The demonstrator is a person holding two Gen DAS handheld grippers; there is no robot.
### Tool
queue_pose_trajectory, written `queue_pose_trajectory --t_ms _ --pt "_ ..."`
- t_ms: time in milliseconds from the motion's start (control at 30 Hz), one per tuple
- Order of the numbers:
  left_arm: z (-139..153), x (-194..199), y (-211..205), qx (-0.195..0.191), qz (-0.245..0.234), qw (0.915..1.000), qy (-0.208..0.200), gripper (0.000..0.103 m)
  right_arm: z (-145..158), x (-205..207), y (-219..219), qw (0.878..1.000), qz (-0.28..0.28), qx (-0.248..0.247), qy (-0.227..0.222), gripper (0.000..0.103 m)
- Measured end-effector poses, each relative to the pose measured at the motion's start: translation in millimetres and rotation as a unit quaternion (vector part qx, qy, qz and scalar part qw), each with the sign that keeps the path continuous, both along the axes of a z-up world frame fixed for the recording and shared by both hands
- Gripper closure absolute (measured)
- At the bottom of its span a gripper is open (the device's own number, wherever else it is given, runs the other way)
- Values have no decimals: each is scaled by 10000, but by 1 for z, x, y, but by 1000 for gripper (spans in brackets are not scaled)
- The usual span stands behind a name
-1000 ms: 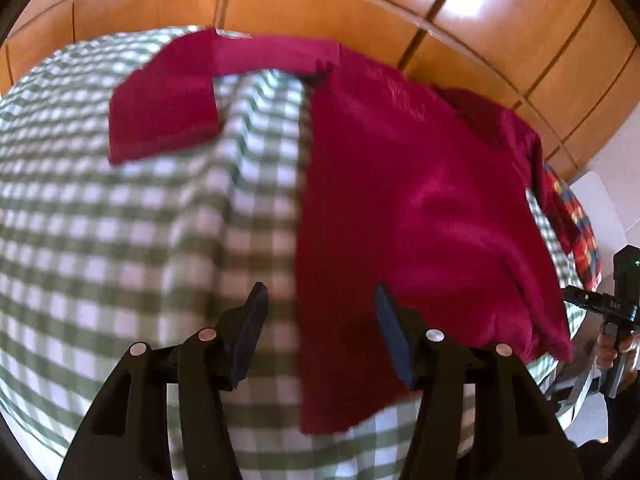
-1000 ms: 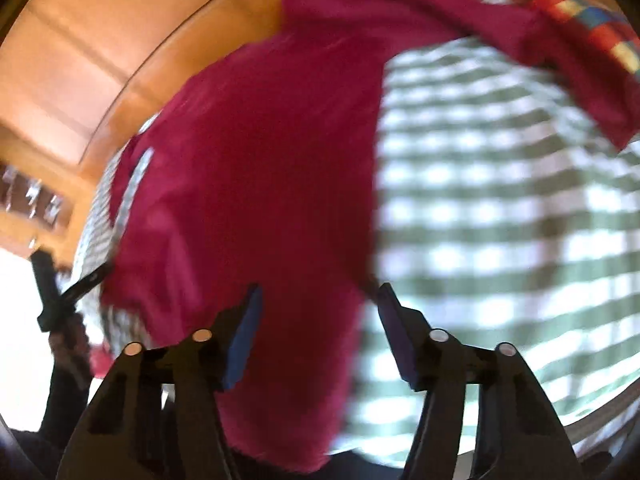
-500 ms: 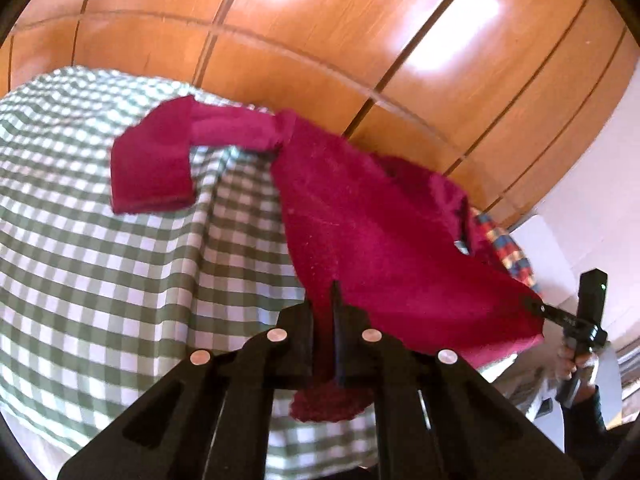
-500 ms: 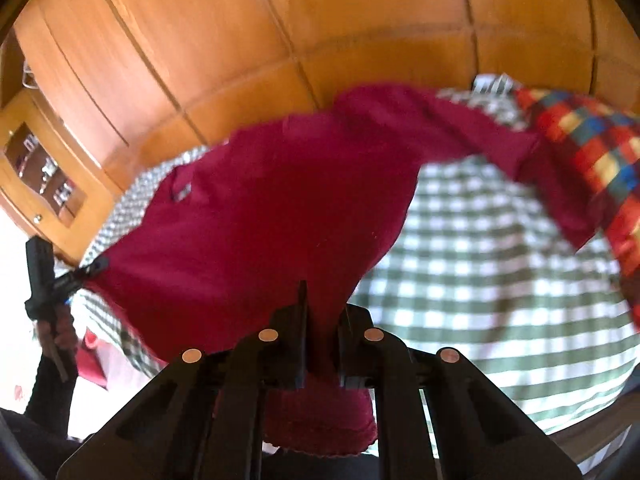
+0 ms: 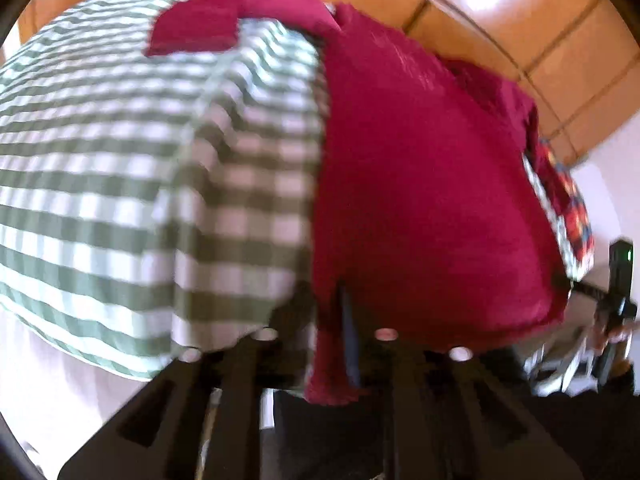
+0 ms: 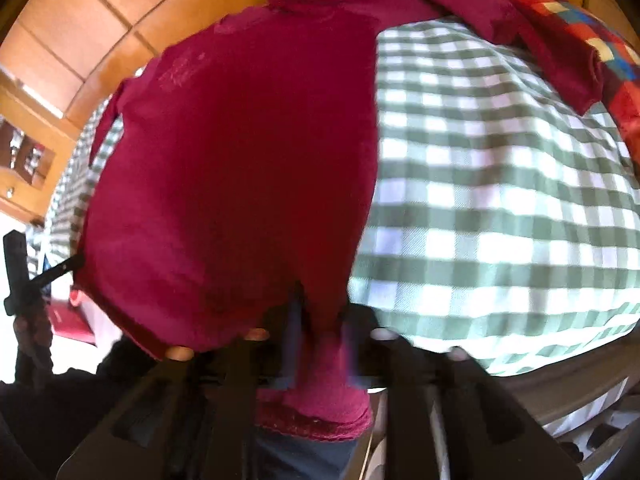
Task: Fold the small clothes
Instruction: 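Lift the sweatshirt with both grippers and shake it flat onto the bed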
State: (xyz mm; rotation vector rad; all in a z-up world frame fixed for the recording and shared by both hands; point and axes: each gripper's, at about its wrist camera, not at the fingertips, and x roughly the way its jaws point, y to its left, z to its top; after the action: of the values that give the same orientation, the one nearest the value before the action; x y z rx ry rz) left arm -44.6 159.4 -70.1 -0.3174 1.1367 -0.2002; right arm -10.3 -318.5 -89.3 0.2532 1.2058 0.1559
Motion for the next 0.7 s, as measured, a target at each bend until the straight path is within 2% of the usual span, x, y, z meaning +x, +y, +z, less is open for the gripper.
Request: queue_pose_trajectory --t_ms 33,67,133,200,300,367,467,633,700 --pt "8 3 4 45 136 9998 -159 69 8 2 -6 9997 -134 -90 -160 44" --pt "15 8 6 66 234 9992 -305 69 14 4 -11 9993 -223 -104 -285 41" --pt "29 21 5 -5 325 9979 -554 69 21 13 -22 9978 -439 -173 -465 41" --pt "39 35 -4 -25 360 9962 -788 67 24 22 -34 9946 -710 -481 -579 41" --pt "44 62 -41 109 133 9949 -994 60 23 31 -51 9878 -1093 -911 -635 41" --pt "44 80 -73 335 -106 9934 -1095 52 24 36 -71 9777 -1452 -1349 -699 41" --pt "36 101 -116 574 -481 9906 -1142 48 25 39 -98 9623 -1791 -1853 -868 41" --pt "21 131 -158 1001 -723 9866 -1068 48 13 57 -142 9300 -2014 -2927 -939 41" --pt "14 139 -165 1161 -752 9851 -1024 47 6 67 -155 9264 -2081 -3020 -852 41"
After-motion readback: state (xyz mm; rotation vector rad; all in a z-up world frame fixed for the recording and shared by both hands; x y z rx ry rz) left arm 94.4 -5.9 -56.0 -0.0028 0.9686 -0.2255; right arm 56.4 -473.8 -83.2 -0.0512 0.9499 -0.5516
